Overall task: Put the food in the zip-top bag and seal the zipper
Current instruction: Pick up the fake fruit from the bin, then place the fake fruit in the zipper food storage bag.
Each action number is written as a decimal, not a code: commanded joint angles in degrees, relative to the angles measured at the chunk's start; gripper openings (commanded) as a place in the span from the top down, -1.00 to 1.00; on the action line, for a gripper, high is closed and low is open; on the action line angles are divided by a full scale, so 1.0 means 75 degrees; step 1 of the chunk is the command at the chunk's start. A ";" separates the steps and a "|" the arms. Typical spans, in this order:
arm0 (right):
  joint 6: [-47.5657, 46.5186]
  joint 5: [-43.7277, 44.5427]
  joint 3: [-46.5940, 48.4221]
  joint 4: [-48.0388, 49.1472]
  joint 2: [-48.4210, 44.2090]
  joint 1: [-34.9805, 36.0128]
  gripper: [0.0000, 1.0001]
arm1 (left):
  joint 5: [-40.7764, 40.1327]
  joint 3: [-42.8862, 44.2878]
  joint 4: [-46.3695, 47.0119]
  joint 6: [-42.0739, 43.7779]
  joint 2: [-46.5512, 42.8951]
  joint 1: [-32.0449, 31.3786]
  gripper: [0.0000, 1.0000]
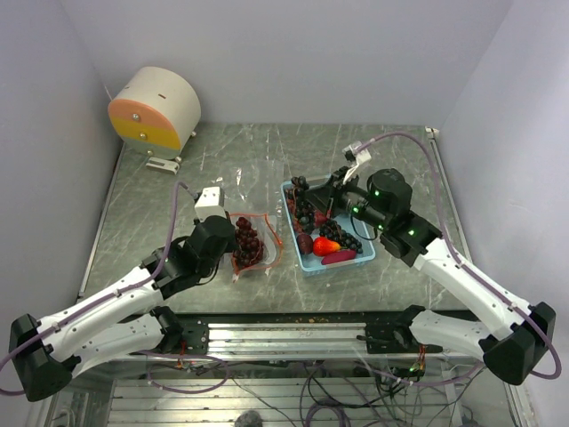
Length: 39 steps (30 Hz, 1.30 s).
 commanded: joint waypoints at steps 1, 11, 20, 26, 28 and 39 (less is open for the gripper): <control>0.0716 -0.1653 -0.0220 0.1856 -0.0126 0.0016 1.00 | -0.0026 0.0142 0.0191 -0.0079 0.0122 -0.0013 0.86; 0.1154 -0.1043 -0.1346 0.4961 0.0780 0.1579 1.00 | -0.0031 0.0251 0.0105 -0.0061 0.0272 -0.0013 0.86; 0.0973 0.1378 -0.2286 0.6521 0.1634 0.2246 1.00 | 0.0111 0.0408 0.0020 -0.0047 0.0151 -0.0014 0.86; 0.0579 0.1849 -0.1921 0.5941 0.2629 0.2329 1.00 | 0.0116 0.0556 0.0036 0.0043 0.0102 -0.0019 0.86; 0.0412 0.1968 -0.1708 0.5713 0.2817 0.2403 1.00 | 0.0123 0.0639 0.0041 0.0080 0.0181 -0.0010 0.86; -0.0492 0.2224 -0.0618 0.3285 0.2371 0.2698 -0.24 | 0.0008 0.1090 -0.0033 0.0232 0.0631 -0.0017 0.86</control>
